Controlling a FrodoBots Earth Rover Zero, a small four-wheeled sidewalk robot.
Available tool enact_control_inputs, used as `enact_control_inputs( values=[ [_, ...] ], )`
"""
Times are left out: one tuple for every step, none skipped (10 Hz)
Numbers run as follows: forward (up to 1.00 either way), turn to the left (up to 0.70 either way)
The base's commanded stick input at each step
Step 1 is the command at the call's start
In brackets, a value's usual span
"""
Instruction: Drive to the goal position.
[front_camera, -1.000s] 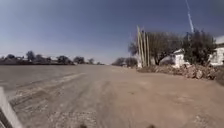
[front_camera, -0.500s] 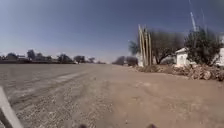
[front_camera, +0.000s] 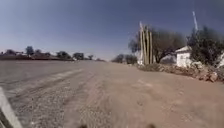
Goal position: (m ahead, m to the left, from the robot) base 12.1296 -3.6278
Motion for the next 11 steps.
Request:
enact_control_inputs(
  values=[
    [0.7, 0.0],
    [0.7, 0.0],
    [0.7, 0.0],
    [0.7, 0.0],
    [0.7, 0.0],
    [0.7, 0.0],
    [0.7, 0.0],
    [0.7, 0.0],
    [0.7, 0.0],
    [0.7, 0.0],
    [0.7, 0.0]
  ],
)
